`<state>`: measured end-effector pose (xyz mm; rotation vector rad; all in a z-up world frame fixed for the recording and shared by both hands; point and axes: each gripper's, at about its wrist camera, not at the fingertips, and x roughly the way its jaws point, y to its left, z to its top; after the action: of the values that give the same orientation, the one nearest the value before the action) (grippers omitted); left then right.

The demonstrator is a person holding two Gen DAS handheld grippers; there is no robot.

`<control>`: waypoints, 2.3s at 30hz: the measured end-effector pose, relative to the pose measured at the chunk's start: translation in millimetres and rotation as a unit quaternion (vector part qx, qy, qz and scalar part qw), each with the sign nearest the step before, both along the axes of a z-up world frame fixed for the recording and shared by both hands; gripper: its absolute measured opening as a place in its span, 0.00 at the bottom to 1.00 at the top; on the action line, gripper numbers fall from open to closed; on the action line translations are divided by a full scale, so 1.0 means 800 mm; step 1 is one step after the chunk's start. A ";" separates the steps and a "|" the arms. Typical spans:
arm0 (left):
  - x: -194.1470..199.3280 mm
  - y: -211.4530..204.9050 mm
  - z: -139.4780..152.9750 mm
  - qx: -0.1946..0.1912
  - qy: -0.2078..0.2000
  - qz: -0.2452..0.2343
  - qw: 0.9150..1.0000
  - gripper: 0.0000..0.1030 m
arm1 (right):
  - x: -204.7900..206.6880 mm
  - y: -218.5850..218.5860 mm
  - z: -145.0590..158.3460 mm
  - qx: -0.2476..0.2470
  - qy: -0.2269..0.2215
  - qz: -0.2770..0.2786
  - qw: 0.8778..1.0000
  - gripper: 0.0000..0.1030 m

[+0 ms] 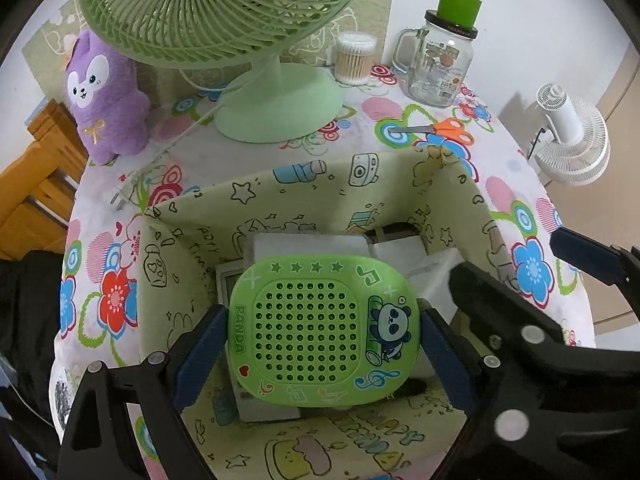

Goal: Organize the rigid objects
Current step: 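Lower and release the speaker with left tool while right tool releases the charger into the box, then withdraw both open tools up and away from the box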

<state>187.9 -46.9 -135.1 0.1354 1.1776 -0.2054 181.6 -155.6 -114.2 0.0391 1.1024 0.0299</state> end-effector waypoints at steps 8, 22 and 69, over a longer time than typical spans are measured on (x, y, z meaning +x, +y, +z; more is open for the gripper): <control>0.003 0.004 -0.010 0.011 0.009 0.004 1.000 1.00 | 0.002 0.000 -0.009 0.004 0.012 -0.003 1.000 0.85; -0.015 0.011 0.014 0.017 0.002 -0.006 1.000 1.00 | -0.012 0.010 0.006 0.004 0.000 0.000 1.000 0.85; -0.146 0.099 0.107 -0.010 -0.064 0.004 0.998 1.00 | -0.146 0.036 0.072 0.019 -0.053 -0.044 0.997 0.86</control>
<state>71.1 32.6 -49.4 0.1246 1.0476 -0.1972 64.6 -126.4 -56.8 0.1192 0.9932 -0.0252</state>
